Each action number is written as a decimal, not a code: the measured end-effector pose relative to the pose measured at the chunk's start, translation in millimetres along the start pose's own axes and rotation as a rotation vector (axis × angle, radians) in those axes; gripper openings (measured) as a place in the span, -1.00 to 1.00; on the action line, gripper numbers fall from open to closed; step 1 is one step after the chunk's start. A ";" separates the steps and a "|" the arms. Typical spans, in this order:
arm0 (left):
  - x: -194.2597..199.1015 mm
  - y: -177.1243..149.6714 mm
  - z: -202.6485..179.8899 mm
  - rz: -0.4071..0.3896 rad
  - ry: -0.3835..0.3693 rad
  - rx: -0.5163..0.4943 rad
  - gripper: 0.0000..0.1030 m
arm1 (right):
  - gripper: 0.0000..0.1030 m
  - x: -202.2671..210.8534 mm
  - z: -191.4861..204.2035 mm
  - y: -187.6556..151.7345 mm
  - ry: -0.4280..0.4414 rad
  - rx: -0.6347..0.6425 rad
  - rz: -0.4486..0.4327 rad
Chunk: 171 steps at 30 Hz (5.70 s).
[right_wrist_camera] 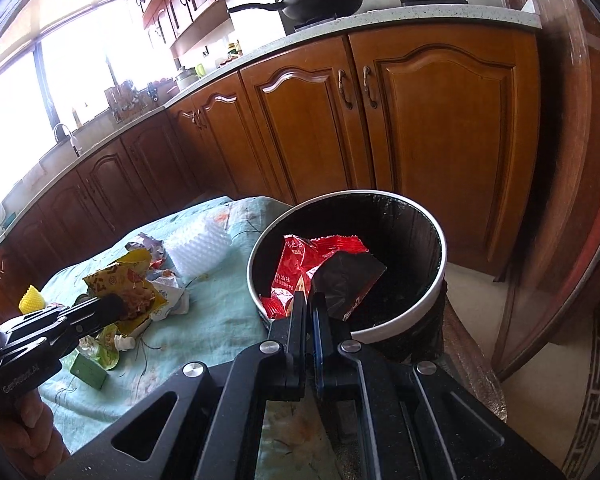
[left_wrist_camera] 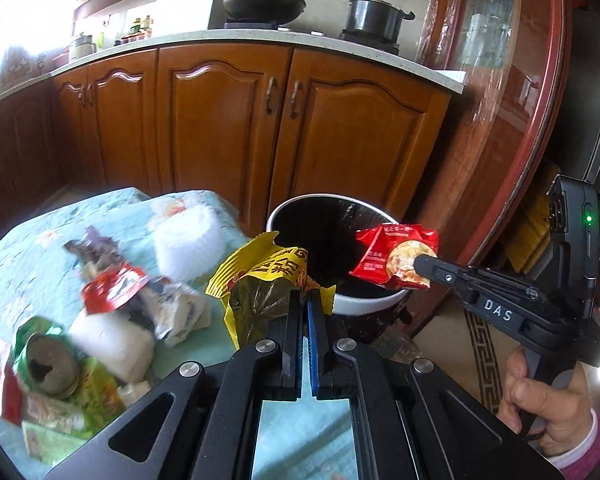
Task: Collect trash
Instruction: 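Carry both held bags over the black trash bin with both tools, then open both tools to drop the bags into the bin, then move both open tools back over the table trash, then grasp the white crumpled wrapper with the right tool while the left tool grasps the green milk carton, then carry the wrapper and carton over the black trash bin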
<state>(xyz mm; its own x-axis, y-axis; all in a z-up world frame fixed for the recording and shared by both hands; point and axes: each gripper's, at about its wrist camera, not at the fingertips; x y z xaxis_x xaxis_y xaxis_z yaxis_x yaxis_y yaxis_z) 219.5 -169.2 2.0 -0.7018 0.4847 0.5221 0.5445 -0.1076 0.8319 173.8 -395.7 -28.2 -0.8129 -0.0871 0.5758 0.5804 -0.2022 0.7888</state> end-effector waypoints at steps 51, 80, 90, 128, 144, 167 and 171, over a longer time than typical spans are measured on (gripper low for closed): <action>49.5 -49.1 34.5 -0.043 0.130 0.152 0.48 | 0.64 2.7 14.0 -36.7 0.111 -0.171 0.031; 118.8 -73.6 122.7 0.054 0.308 0.598 0.56 | 0.64 -19.6 113.4 -58.5 0.222 -0.009 0.091; 80.9 -63.4 117.8 0.078 0.397 0.429 0.41 | 0.63 -48.9 116.6 -43.4 0.226 -0.007 0.098; 121.2 -101.7 115.7 0.066 0.397 0.349 -0.32 | -0.92 -50.1 134.9 -53.3 0.257 0.053 0.142; 115.2 -64.3 36.6 -0.006 0.157 0.158 -0.38 | -0.98 1.8 83.2 -40.5 0.207 -0.006 0.053; -15.5 -0.8 -6.3 0.057 0.017 0.053 -0.38 | -0.98 6.4 -11.8 -9.4 0.005 -0.090 -0.014; -38.8 12.1 -9.2 0.069 -0.002 0.051 -0.37 | -0.98 -0.7 -22.6 -1.0 -0.028 -0.081 -0.011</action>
<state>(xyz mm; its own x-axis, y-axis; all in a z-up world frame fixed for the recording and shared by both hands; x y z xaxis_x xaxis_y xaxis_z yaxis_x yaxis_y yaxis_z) 249.1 -197.3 -6.5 -0.6613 0.4791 0.5772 0.6140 -0.0963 0.7834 172.7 -417.6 -34.2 -0.8169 -0.0569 0.5739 0.5646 -0.2818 0.7758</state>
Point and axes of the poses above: each gripper's, at about its wrist camera, not at the fingertips, and x roughly against the way its jaws point, z to its left, y to its top, and after that the axes turned 8 degrees about -z, right-handed
